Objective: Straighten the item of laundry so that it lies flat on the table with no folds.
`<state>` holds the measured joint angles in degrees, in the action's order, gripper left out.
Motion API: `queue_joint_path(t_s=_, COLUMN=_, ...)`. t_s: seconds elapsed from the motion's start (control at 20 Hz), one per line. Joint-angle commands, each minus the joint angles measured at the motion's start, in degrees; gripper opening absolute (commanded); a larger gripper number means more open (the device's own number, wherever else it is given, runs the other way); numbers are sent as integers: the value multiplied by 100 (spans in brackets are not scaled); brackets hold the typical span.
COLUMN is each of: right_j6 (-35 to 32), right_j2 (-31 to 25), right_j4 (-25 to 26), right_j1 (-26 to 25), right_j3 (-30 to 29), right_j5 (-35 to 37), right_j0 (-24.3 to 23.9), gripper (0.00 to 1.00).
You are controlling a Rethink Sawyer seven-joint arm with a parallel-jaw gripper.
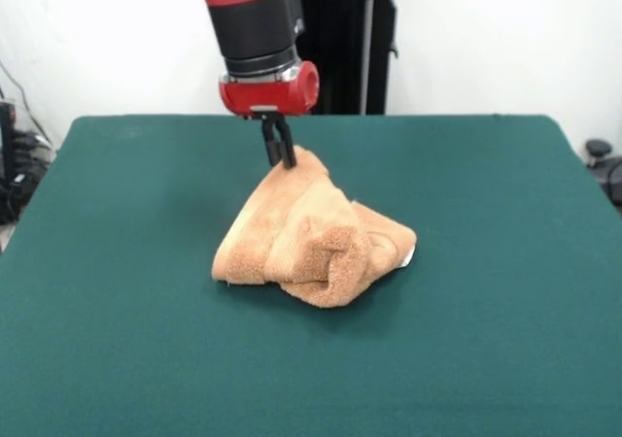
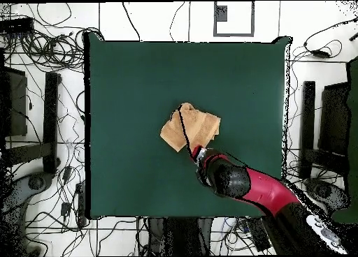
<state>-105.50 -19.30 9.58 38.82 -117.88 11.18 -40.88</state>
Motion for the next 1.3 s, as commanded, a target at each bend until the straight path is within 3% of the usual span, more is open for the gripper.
queue_joint_path(t_s=0.05, right_j6=-707, right_j2=-49, right_j4=-517, right_j1=352, right_j3=182, right_j5=1365, right_j0=486, gripper=0)
queue_joint_path(t_s=0.55, right_j6=-992, right_j2=543, right_j4=-729, right_j1=235, right_j3=1151, right_j5=2407, right_j0=1217, gripper=0)
queue_joint_path(t_s=0.95, right_j6=-1094, right_j2=798, right_j4=-845, right_j1=-186, right_j3=1969, right_j5=2865, right_j0=1599, gripper=0)
queue_joint_path(t_s=1.3, right_j6=-1104, right_j2=960, right_j4=-961, right_j1=-257, right_j3=2449, right_j5=3486, right_j0=1752, gripper=0)
